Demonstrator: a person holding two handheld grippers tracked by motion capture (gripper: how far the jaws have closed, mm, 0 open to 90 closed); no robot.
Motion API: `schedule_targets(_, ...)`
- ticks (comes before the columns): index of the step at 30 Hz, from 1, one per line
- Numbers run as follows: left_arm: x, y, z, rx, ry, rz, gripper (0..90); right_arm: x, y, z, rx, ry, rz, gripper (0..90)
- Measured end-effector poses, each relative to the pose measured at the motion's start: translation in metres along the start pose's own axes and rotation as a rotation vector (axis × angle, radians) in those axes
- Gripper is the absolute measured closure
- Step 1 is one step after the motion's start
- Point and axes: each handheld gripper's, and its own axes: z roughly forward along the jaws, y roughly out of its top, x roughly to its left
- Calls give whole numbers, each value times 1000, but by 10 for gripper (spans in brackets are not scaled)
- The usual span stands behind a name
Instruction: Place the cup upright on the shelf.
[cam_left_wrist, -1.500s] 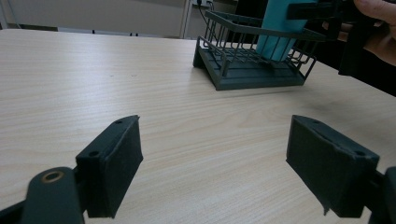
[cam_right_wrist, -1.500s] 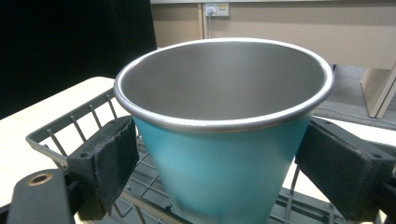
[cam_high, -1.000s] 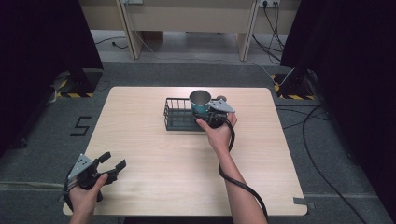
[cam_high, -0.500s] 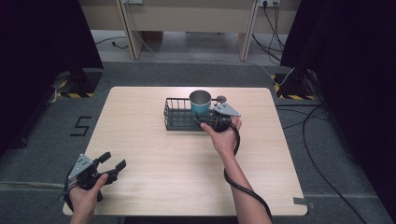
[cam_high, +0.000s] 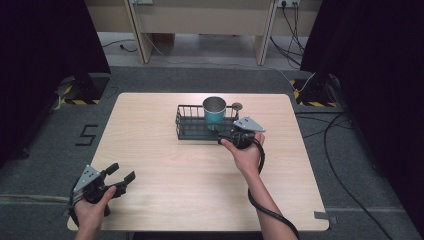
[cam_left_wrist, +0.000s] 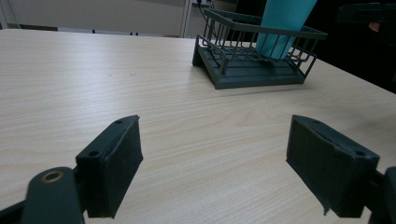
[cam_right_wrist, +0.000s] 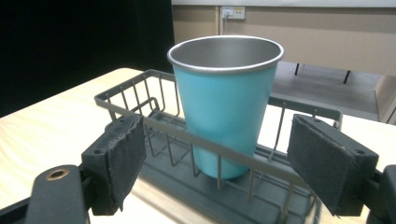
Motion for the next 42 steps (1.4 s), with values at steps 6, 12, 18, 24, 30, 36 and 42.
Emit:
schedule_targets(6, -1, 0, 0, 2, -1, 1, 174, -2, -2, -18, 14, 6, 1, 270)
schedule_targets(12, -1, 0, 1, 6, -2, 1, 174, -3, -8, -31, 30, 10, -8, 273)
schedule_targets(18, -1, -1, 1, 6, -2, 1, 174, -5, -13, -45, 45, 3, -16, 278)
schedule_targets(24, -1, -1, 1, 6, -2, 0, 174, -9, -16, -58, 49, -6, -21, 278)
schedule_targets(30, -1, -1, 1, 6, -1, 0, 174, -12, -21, -73, 44, -14, -32, 277)
schedule_targets(36, -2, -1, 1, 7, 4, 3, 174, -18, -26, -90, 36, -32, -20, 276)
schedule_targets(42, -2, -1, 1, 5, 7, 3, 175, -23, -29, -101, 33, -47, -20, 275)
